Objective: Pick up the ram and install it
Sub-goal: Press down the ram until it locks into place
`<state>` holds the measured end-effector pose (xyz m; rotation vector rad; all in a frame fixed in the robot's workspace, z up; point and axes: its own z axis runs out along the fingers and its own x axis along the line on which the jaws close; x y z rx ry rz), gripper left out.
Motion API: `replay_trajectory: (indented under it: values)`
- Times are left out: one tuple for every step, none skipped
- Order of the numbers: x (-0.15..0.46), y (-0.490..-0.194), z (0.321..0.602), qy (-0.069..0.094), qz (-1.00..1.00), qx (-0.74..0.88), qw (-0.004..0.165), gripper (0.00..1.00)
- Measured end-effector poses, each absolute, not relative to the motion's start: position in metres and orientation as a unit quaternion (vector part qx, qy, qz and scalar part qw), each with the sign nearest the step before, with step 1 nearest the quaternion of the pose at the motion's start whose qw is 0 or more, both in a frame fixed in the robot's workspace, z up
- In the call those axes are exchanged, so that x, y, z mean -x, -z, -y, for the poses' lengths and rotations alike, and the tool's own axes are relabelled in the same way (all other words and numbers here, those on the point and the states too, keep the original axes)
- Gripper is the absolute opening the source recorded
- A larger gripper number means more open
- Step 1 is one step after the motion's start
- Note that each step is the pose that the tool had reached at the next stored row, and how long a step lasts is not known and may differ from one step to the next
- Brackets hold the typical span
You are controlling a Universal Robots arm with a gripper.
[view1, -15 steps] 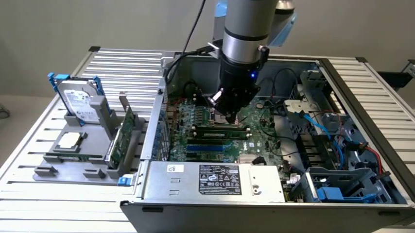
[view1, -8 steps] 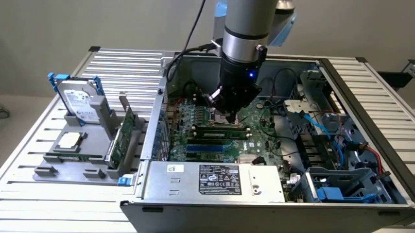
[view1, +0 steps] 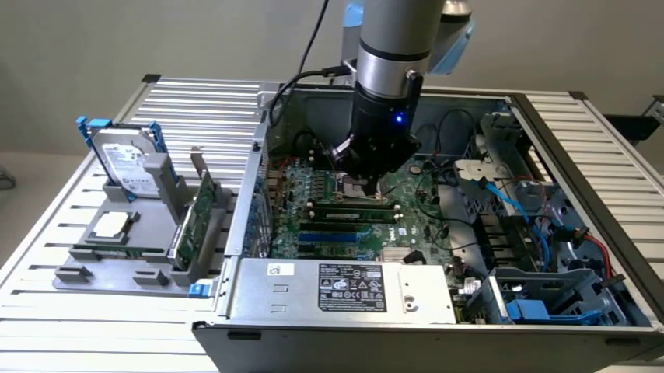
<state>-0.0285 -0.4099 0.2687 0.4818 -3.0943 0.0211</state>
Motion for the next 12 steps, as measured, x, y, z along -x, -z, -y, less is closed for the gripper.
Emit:
replay_trajectory:
  values:
    - [0.0286,-0.269,0.4098,-0.007,0.989,-0.147,0.005,0.11]
    - [0.0286,-0.2693,0.4099,-0.007,0.99,-0.139,0.005,0.11]
    - [0.0286,-0.2695,0.4099,-0.007,0.991,-0.132,0.005,0.11]
    - [0.0285,-0.2697,0.4098,-0.007,0.992,-0.124,0.005,0.11]
    - [0.0285,-0.2699,0.4098,-0.007,0.993,-0.117,0.005,0.11]
    - [0.0285,-0.2701,0.4098,-0.007,0.994,-0.109,0.005,0.11]
    - [0.0285,-0.2704,0.4098,-0.006,0.995,-0.102,0.005,0.11]
    - [0.0285,-0.2705,0.4098,-0.006,0.996,-0.094,0.005,0.11]
    - [0.0285,-0.2708,0.4098,-0.006,0.996,-0.086,0.005,0.11]
    - [0.0286,-0.271,0.4099,-0.006,0.997,-0.079,0.005,0.11]
    - [0.0285,-0.2712,0.4098,-0.006,0.997,-0.071,0.006,0.11]
    - [0.0286,-0.2714,0.4099,-0.006,0.998,-0.064,0.006,0.11]
